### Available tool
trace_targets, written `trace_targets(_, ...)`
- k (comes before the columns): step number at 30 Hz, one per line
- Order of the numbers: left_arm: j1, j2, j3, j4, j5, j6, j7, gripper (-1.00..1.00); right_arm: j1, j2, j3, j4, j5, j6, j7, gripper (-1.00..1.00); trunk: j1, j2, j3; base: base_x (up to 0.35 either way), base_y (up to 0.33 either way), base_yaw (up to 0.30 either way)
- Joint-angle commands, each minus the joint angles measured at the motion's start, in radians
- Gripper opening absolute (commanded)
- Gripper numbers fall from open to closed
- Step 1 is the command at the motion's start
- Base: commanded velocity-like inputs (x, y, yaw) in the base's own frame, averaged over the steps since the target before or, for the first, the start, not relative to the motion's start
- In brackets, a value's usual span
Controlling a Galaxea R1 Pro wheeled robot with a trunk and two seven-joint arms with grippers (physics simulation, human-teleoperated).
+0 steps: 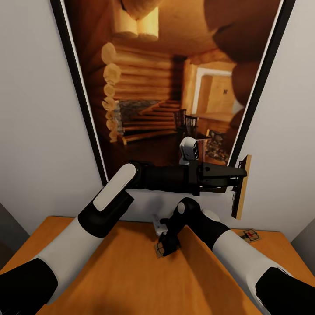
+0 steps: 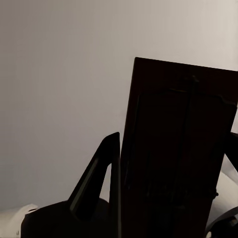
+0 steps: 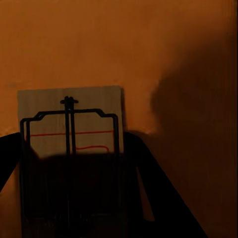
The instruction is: Take the four mousetraps from the cabinet in the bathroom and place them on the bathroom floor. Make sure all four end up on the same floor surface, and ensure that at least two of them are either under or directly next to the same bathroom sink.
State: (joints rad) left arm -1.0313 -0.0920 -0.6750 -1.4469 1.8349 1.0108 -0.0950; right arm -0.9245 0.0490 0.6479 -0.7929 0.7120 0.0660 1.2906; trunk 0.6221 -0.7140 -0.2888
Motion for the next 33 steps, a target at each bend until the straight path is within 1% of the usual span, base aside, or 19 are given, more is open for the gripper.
trace_targets(1, -0.001, 0.0, 0.0, 0.0, -0.011, 0.002, -0.008, -1.0, 0.0, -0.002, 0.003, -0.011, 0.002, 0.015, 0.003, -1.0, 0.0, -0.001, -0.002, 0.0, 0.0, 0.0)
trace_targets(6, -0.001, -0.001, 0.0, 0.0, -0.011, 0.002, -0.008, -1.0, 0.0, -0.003, 0.004, -0.026, -0.001, 0.019, 0.003, -1.0, 0.0, -0.001, -0.002, -0.005, 0.0, 0.0)
trace_targets(17, -0.001, -0.007, 0.0, -0.001, -0.011, 0.003, -0.008, -1.0, 0.0, -0.002, 0.004, -0.017, -0.001, 0.02, 0.001, -1.0, 0.0, -0.001, -0.002, -0.035, 0.0, 0.0)
trace_targets(25, -0.001, -0.006, 0.001, -0.001, -0.011, 0.003, -0.008, -1.0, 0.0, -0.003, 0.004, -0.016, -0.001, 0.02, 0.001, -1.0, 0.0, -0.001, -0.002, 0.0, 0.0, 0.0)
trace_targets(33, -0.001, -0.01, 0.0, -0.002, -0.011, 0.003, -0.008, -1.0, 0.0, -0.003, 0.004, -0.015, -0.002, 0.02, 0.001, -1.0, -0.03, 0.055, 0.023, 0.0, 0.0, 0.0)
